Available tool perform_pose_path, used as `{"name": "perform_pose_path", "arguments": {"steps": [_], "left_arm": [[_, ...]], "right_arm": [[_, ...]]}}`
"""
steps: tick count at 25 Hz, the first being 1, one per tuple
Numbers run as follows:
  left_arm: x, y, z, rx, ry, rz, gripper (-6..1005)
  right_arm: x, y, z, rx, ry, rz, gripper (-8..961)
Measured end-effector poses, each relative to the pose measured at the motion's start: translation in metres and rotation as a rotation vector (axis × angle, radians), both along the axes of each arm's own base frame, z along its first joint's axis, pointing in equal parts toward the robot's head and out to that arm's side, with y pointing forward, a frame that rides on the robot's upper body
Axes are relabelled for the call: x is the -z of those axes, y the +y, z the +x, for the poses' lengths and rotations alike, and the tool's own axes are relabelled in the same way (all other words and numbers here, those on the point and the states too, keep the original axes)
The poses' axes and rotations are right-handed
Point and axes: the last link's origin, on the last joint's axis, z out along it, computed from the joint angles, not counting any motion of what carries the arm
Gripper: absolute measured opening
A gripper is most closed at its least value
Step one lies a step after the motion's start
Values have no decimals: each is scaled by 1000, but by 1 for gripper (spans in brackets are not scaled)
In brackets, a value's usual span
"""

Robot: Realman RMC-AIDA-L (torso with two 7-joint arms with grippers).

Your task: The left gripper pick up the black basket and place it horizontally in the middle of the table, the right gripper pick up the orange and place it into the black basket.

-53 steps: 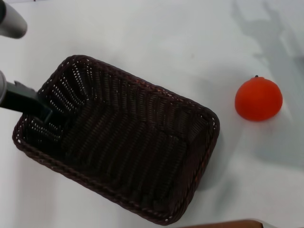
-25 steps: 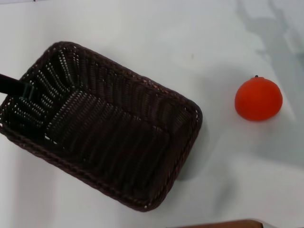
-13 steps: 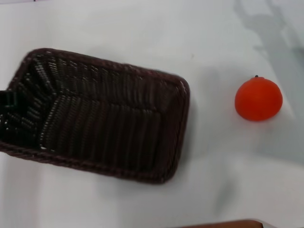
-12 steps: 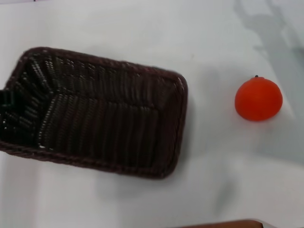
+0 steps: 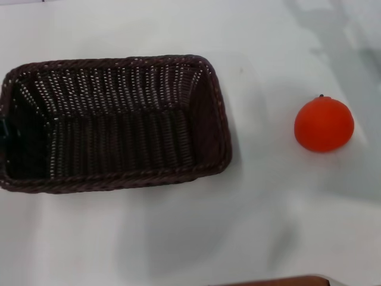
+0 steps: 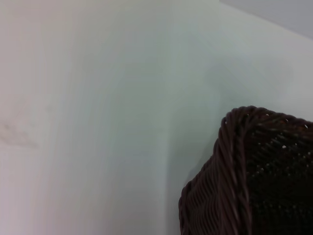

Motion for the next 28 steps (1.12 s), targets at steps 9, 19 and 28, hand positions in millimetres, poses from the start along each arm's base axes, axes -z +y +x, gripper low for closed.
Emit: {"name": "perform_pose_path", "arguments": {"steps": [9,19,28], "left_arm": [[19,4,13,52,-53,-35,186],[12,1,2,25,-61,-41,273],[-42,-2,-8,90,-49,109,634]], "right_arm": [[6,-5,0,-11,-7,-30,944],[15,-20,1,-51,-19,-86,917],[38,-55,7,-110,-80,-237,892]]}}
